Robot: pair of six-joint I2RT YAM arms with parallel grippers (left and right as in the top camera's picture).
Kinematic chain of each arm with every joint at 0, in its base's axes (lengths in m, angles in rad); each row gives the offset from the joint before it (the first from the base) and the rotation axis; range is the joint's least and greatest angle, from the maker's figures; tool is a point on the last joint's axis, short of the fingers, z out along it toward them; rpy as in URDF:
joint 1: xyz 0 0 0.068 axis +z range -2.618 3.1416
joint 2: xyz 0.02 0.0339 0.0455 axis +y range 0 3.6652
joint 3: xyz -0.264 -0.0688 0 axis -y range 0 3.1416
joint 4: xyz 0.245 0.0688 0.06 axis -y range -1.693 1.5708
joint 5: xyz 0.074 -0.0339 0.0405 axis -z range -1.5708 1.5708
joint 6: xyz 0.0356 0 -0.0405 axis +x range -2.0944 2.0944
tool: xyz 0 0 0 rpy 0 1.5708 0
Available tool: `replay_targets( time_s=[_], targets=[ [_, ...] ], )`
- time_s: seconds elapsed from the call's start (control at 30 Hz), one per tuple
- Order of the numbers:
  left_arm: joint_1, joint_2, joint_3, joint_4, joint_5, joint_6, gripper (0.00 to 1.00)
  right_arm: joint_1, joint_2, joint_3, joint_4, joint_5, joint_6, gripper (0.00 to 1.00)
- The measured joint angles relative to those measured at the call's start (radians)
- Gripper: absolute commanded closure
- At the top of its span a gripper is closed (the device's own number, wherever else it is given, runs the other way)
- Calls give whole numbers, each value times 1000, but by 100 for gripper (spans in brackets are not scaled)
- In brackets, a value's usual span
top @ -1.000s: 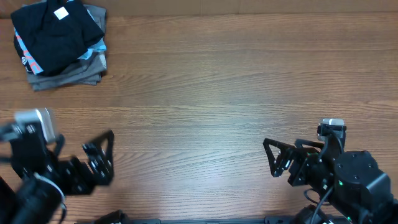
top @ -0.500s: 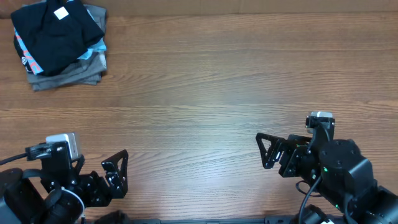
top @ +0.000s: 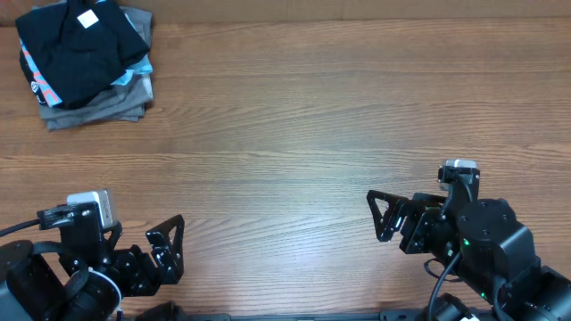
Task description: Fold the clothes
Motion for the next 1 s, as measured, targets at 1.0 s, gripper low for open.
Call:
replay_targets(
  time_s=[1.0],
  targets=[
    [0, 0, -7, 0, 0, 0, 0, -447, -540, -878, 853, -32, -356, 0]
  ],
)
